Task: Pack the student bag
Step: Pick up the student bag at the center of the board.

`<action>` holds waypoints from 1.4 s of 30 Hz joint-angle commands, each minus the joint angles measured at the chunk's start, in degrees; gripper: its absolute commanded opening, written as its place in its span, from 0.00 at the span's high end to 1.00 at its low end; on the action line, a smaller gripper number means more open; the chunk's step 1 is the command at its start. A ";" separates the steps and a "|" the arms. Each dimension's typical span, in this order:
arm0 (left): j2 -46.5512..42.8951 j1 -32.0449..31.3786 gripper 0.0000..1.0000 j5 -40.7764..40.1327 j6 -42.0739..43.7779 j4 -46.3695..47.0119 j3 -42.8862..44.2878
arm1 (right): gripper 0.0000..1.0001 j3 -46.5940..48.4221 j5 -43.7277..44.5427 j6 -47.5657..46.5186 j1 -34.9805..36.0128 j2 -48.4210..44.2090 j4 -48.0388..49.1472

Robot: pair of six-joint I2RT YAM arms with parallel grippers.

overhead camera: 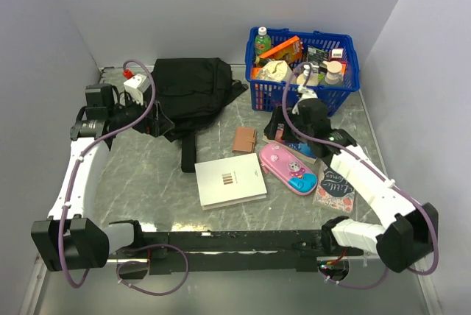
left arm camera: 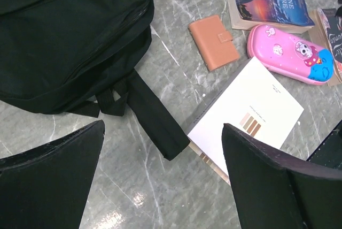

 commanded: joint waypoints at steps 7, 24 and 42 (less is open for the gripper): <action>9.17 0.21 0.04 -1.35 6.91 6.05 1.51 | 0.00 4.47 7.59 1.60 4.09 2.44 -4.15; 27.19 -1.73 0.04 -10.92 27.84 12.03 6.70 | 0.00 -0.55 7.06 -0.95 6.03 -7.24 -2.64; 30.89 -4.54 0.79 -16.64 27.76 21.44 3.71 | 0.07 -3.18 4.95 -1.30 6.12 -11.72 -1.94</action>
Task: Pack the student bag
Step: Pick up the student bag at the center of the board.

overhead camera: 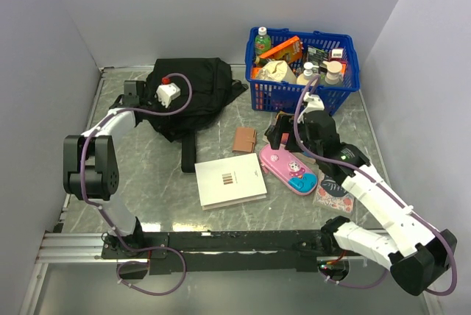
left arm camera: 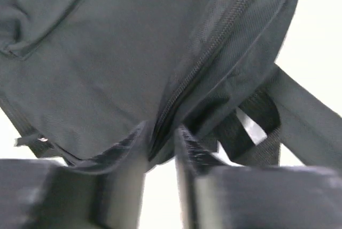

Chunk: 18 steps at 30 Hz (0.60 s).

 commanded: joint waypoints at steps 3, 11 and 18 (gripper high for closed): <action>-1.22 -0.23 0.99 -1.72 -1.82 3.78 0.92 | 0.09 -1.42 -1.70 -0.45 0.39 -2.15 1.84; -7.97 0.38 0.99 2.05 -12.35 0.00 8.45 | 0.14 -1.42 -2.84 -0.54 0.39 -2.68 2.20; -16.94 2.67 0.99 13.39 -22.03 -4.30 16.82 | 0.16 -1.07 -3.81 -0.36 0.39 -3.21 1.67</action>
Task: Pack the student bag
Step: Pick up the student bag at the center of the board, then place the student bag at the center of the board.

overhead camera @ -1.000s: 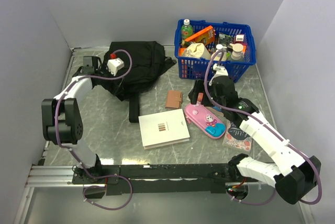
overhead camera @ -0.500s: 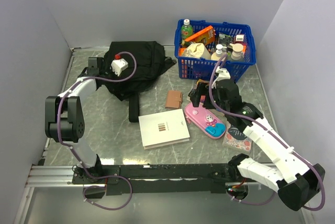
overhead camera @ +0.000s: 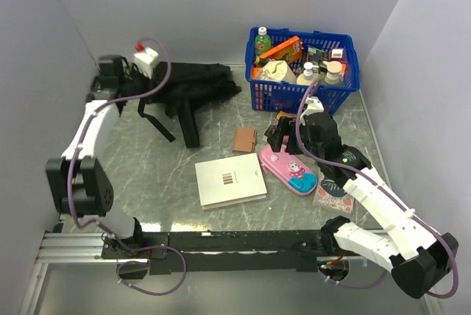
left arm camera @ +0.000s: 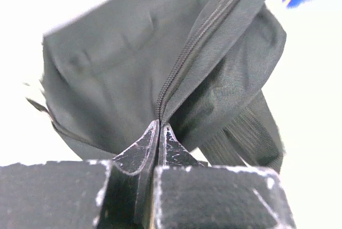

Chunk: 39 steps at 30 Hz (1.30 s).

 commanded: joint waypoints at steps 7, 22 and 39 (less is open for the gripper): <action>-20.90 0.11 0.99 21.45 0.53 -19.07 7.26 | 0.17 0.22 -0.84 0.75 0.39 -1.31 -0.83; -34.91 -20.46 0.39 30.07 -1.55 -24.39 -14.90 | 0.15 -1.71 -1.19 4.19 1.18 0.45 -1.45; -21.12 -1.49 0.04 5.90 2.84 -12.70 -19.90 | 0.11 9.09 7.59 5.59 18.93 15.74 -1.89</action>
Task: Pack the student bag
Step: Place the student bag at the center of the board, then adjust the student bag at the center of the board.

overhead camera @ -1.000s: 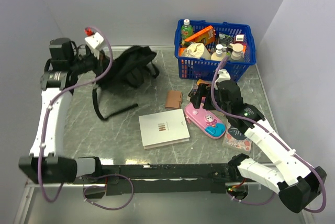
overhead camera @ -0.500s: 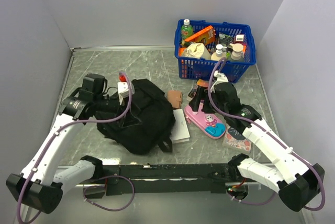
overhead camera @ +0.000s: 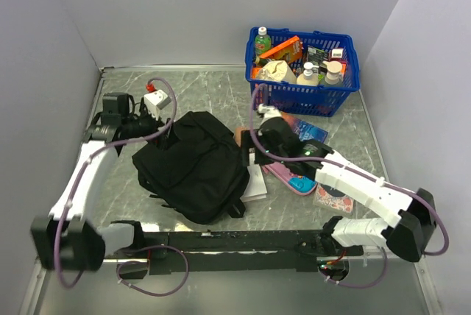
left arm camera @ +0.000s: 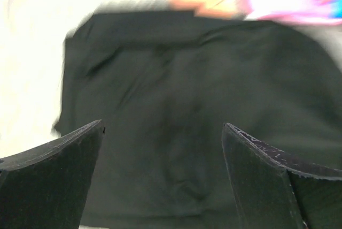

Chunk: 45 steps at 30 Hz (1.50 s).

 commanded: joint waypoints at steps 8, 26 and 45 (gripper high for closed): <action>17.02 4.47 0.04 -3.80 0.82 10.46 -1.85 | 0.18 6.60 3.56 0.57 6.73 10.95 0.28; 25.82 8.95 0.04 -12.50 3.28 17.76 -6.94 | 0.94 1.24 9.17 -1.98 7.26 11.48 -0.69; 15.82 15.36 0.99 -1.08 16.62 -2.77 -10.98 | 1.00 -6.23 15.07 -6.29 12.35 10.17 8.00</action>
